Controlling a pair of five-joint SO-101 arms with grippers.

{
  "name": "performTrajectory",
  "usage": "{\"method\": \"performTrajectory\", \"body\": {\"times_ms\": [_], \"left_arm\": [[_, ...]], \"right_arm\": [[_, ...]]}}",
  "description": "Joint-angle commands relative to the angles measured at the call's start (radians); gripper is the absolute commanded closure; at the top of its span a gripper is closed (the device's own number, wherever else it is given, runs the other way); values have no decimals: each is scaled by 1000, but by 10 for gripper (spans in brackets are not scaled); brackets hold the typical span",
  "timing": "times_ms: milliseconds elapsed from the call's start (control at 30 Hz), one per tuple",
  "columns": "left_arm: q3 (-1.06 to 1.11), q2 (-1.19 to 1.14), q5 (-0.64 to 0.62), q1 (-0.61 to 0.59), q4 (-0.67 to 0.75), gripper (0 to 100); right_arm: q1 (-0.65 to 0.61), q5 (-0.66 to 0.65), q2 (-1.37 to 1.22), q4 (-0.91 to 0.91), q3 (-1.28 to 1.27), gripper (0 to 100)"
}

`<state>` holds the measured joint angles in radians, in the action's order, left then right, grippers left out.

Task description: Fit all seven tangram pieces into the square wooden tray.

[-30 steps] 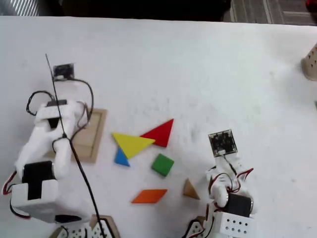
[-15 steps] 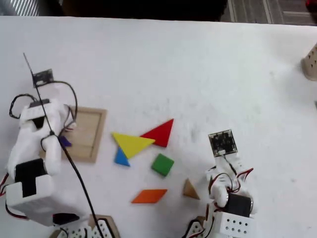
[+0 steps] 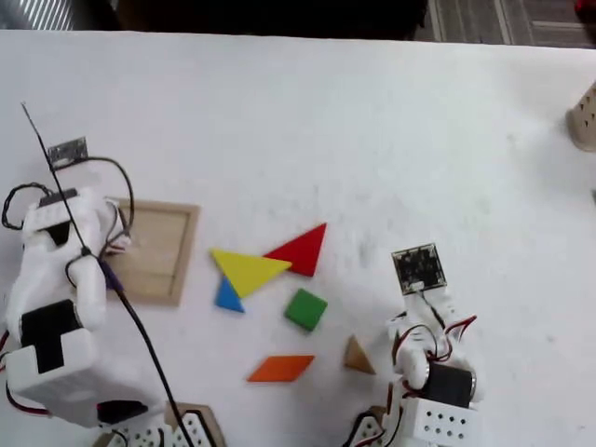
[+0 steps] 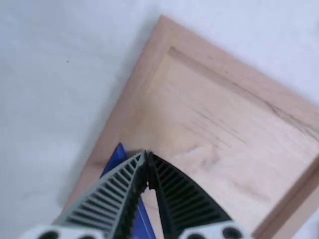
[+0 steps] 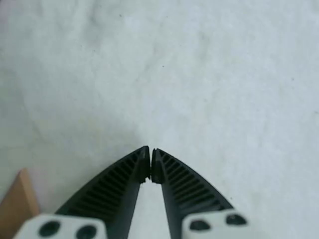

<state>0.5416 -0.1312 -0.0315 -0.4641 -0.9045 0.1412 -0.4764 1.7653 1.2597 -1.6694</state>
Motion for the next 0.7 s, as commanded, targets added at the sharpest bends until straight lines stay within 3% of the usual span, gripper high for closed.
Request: {"method": "performTrajectory", "body": {"times_ms": [0, 233, 300, 367, 533, 667], "left_arm": [[-25, 8, 14, -25, -17, 976], [-40, 13, 25, -25, -69, 976], [-34, 41, 81, -25, -74, 976], [-15, 82, 127, -21, -66, 976], [43, 237, 109, -7, 26, 976], [20, 358, 112, -33, -18, 966]], "right_arm": [[-4, -3, 12, -12, 8, 978], [-5, -3, 12, -12, 8, 978], [-5, -3, 12, -10, 8, 978], [-5, -3, 12, -10, 8, 978], [-5, -3, 12, -10, 8, 978], [-4, -5, 12, -10, 8, 979]]}}
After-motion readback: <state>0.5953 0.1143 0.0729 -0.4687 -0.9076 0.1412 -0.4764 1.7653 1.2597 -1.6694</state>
